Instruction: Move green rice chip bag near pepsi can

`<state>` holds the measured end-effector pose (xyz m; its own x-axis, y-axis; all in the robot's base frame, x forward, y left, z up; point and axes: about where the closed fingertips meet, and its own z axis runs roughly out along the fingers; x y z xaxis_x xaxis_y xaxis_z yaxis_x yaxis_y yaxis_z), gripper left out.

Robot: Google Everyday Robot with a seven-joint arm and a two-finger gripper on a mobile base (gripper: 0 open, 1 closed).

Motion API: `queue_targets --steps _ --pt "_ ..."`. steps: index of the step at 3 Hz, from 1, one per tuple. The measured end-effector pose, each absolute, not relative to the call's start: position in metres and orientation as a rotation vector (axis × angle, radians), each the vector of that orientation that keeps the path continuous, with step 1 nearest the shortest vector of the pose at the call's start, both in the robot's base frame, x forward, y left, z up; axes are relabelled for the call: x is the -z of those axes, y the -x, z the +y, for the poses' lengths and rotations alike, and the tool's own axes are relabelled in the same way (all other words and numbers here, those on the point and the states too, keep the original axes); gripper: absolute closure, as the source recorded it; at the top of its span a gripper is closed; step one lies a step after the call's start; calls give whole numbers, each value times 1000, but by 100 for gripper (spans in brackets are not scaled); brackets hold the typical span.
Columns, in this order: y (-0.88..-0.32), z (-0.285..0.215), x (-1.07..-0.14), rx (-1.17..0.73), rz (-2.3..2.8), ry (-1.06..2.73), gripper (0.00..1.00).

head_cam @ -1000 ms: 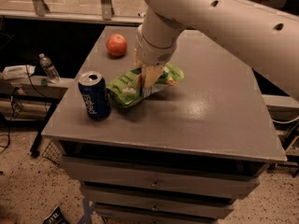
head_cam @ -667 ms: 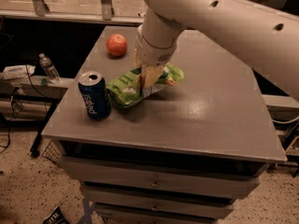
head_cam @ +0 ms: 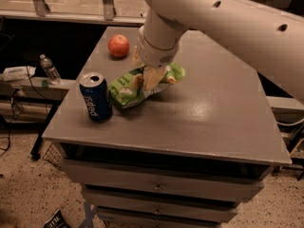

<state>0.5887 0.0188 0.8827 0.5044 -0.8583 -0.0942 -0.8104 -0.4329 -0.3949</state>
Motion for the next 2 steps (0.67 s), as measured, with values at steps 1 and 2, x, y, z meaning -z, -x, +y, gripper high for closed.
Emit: queue_targets --steps 1,2 --pt "-588 19 -882 169 1381 2364 0" --pt "-588 19 -882 169 1381 2364 0"
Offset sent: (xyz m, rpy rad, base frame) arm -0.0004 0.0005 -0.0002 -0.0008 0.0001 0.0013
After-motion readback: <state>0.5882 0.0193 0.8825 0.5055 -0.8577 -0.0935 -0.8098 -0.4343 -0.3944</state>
